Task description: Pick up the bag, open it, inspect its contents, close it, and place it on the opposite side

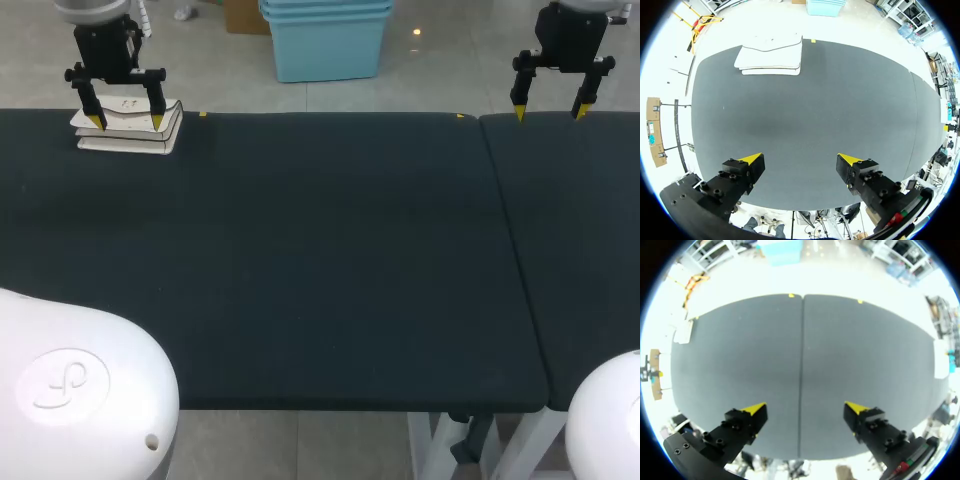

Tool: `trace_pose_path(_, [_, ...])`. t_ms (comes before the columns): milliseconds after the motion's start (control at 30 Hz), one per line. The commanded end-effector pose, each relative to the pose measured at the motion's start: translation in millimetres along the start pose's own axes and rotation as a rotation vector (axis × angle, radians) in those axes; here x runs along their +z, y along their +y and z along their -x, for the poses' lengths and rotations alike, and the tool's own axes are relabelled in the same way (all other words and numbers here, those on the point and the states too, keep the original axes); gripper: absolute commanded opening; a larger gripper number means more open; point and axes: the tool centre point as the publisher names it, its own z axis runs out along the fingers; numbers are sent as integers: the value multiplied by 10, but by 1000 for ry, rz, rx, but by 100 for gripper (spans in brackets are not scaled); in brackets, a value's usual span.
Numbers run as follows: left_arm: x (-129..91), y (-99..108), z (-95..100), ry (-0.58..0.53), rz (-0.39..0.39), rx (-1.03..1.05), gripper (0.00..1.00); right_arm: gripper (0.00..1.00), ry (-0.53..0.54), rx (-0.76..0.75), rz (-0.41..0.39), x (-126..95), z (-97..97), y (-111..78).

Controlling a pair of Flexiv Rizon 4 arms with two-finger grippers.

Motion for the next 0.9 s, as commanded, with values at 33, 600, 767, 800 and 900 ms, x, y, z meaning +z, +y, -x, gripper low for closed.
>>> trace_pose_path(33, [-5,3,-3,-1,0,0,100,100,-1,0,-3,-8,-3,7])
trace_pose_path(600, [1,13,77,48,22,26,100,100,-1,0,-3,-8,-3,7])
trace_pose_path(767, [-7,8,365,172,41,55,100,100,26,-247,77,63,-206,-27])
trace_pose_path(800, [-7,5,420,184,43,60,100,100,10,-288,86,86,-236,-47])
trace_pose_path(900, [-1,-18,618,247,34,79,100,100,37,-397,128,191,-308,-120])
